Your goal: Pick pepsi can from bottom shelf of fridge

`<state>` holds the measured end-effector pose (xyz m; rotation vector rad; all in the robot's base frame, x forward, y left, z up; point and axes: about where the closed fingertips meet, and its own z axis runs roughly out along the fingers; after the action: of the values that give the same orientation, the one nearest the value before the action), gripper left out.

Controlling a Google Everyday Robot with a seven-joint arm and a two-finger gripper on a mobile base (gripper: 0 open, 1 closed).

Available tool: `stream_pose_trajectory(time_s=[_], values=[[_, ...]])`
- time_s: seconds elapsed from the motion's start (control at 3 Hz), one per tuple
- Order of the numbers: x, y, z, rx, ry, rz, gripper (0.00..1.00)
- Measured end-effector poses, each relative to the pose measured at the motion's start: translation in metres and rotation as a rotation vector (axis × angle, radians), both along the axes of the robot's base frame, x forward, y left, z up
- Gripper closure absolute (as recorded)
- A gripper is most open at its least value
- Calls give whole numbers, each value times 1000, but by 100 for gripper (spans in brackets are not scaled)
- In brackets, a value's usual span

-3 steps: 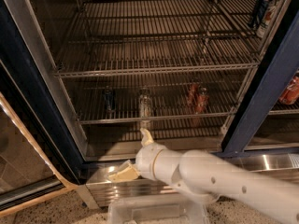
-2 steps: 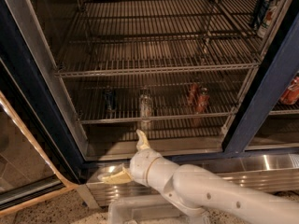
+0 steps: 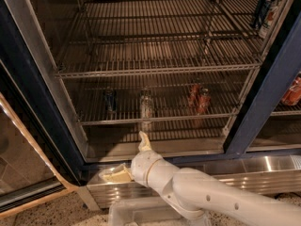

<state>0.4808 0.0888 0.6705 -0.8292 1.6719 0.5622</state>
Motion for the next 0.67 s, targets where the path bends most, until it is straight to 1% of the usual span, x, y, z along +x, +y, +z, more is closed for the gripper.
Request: stream_pose_trajectory(time_s=[0.33, 0.67], values=[[3, 4, -8, 2, -17, -34, 0], [6, 33, -24, 27, -69, -57, 0]])
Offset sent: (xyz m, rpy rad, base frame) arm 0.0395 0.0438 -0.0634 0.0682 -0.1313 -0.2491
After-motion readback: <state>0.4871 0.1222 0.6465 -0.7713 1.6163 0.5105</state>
